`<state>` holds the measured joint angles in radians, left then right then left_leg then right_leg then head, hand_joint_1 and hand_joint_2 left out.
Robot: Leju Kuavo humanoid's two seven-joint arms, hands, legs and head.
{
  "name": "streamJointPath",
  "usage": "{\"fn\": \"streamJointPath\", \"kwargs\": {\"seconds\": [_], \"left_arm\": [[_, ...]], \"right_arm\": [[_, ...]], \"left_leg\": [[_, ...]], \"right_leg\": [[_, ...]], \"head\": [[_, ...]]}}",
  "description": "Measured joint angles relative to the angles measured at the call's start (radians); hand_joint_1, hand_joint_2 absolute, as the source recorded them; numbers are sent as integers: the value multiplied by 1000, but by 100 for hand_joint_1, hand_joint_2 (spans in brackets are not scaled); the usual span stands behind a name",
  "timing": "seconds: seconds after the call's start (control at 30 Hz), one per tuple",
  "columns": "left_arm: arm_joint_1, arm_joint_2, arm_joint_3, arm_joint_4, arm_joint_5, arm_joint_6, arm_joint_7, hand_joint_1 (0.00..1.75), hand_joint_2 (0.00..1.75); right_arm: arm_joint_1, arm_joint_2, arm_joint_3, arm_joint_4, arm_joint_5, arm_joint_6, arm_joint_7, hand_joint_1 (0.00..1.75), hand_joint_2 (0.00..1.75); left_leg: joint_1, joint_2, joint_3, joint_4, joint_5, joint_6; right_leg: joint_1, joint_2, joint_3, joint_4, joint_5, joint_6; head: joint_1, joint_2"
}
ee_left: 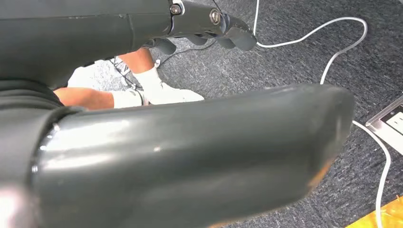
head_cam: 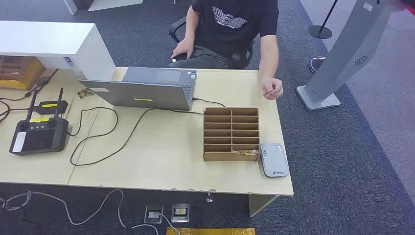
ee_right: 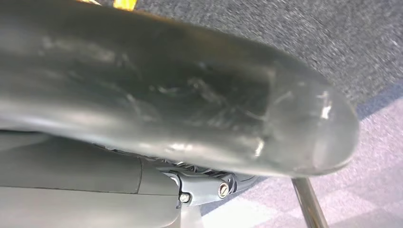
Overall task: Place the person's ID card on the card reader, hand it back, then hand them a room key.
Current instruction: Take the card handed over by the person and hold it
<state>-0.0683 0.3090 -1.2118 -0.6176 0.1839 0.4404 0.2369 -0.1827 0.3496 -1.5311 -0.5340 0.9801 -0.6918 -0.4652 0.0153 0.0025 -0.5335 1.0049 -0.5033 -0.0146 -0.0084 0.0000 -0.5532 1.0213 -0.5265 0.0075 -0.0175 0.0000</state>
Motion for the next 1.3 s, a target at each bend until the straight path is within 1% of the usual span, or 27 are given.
{"fn": "streamJointPath", "kwargs": {"seconds": [0.1,0.17,0.2,0.23,0.3,0.33,0.4,0.43,0.5,0.6,0.7,0.77,0.83,0.93,1.07,1.13,1.2,1.27,1.3], "left_arm": [[4,0,4,0,5,1,-5,0,0],[9,-1,10,0,7,2,-14,0,0],[12,-1,12,0,7,2,-17,0,0],[13,-1,13,0,7,1,-19,0,0],[15,0,14,0,7,-1,-20,0,0],[16,0,14,0,7,-3,-20,0,0],[17,1,14,0,5,-7,-20,0,0],[18,1,13,0,3,-7,-19,0,0],[17,1,13,-1,-2,-3,-19,0,0],[14,1,13,-4,-6,4,-19,0,0],[15,2,13,-6,-7,7,-19,0,0],[15,2,13,-7,-9,7,-20,0,0],[15,2,13,-7,-12,6,-20,0,0],[16,2,13,-9,-14,7,-26,0,0],[16,3,12,-20,-14,9,-35,0,0],[16,3,11,-25,-13,10,-38,0,0],[19,4,11,-28,-9,12,-39,0,0],[19,6,10,-30,-5,17,-39,0,0],[18,8,10,-33,-4,19,-39,0,0]], "right_arm": [[0,0,1,-15,-52,16,12,0,0],[4,-1,8,-42,-143,62,50,0,0],[9,-2,16,-62,-207,101,91,0,0],[19,-5,29,-87,-283,144,150,0,0],[61,-14,83,-160,-463,194,296,0,0],[95,-21,125,-212,-559,185,367,0,0],[181,-44,231,-349,-738,119,468,0,0],[223,-61,284,-424,-804,78,496,0,0],[291,-96,380,-566,-888,23,512,0,0],[355,-130,496,-751,-936,3,475,0,0],[405,-135,594,-908,-957,0,388,0,0],[423,-131,650,-986,-952,0,311,0,0],[428,-126,693,-1040,-926,0,231,0,0],[428,-116,750,-1092,-871,0,153,0,0],[417,-103,869,-1184,-734,0,27,0,0],[409,-100,907,-1212,-700,0,5,0,0],[408,-99,946,-1233,-659,0,6,0,0],[400,-108,1003,-1255,-555,0,49,0,0],[393,-120,1043,-1267,-465,0,87,0,0]], "left_leg": [[0,0,0,0,0,0],[0,0,0,0,0,0],[0,0,0,0,0,0],[0,0,0,0,0,0],[-1,-1,0,0,-1,1],[-2,-2,0,0,-1,1],[-4,-3,-1,0,-2,3],[-4,-2,-1,0,-2,3],[-5,1,-2,0,-3,4],[-5,1,-1,0,-3,4],[-5,-1,0,0,-2,5],[-5,-1,0,0,-1,5],[-4,-1,0,0,-1,4],[-3,-2,0,0,-1,4],[-3,-1,1,0,-1,4],[-3,-3,2,0,0,4],[-3,-3,1,0,0,4],[-3,-2,0,0,-1,4],[-4,-2,0,0,-1,4]], "right_leg": [[0,0,0,0,0,0],[0,0,0,0,0,0],[0,0,0,0,0,0],[0,0,0,0,0,0],[-1,-2,0,0,0,0],[-2,-3,1,0,-1,1],[-4,-4,1,0,-1,2],[-5,-3,1,0,-1,2],[-5,-1,1,0,-1,3],[-5,0,2,-1,-1,3],[-6,-2,3,-1,0,4],[-5,-3,3,0,0,4],[-4,-3,3,0,0,4],[-4,-3,4,0,0,3],[-4,-3,4,0,0,3],[-4,-4,4,0,0,3],[-4,-5,4,0,0,3],[-4,-4,4,0,0,3],[-4,-4,4,0,0,3]], "head": [[0,0],[0,0],[0,0],[0,0],[0,0],[0,0],[-1,0],[0,0],[0,0],[0,0],[0,0],[0,0],[0,0],[0,0],[0,0],[0,0],[0,0],[0,0],[0,0]]}}
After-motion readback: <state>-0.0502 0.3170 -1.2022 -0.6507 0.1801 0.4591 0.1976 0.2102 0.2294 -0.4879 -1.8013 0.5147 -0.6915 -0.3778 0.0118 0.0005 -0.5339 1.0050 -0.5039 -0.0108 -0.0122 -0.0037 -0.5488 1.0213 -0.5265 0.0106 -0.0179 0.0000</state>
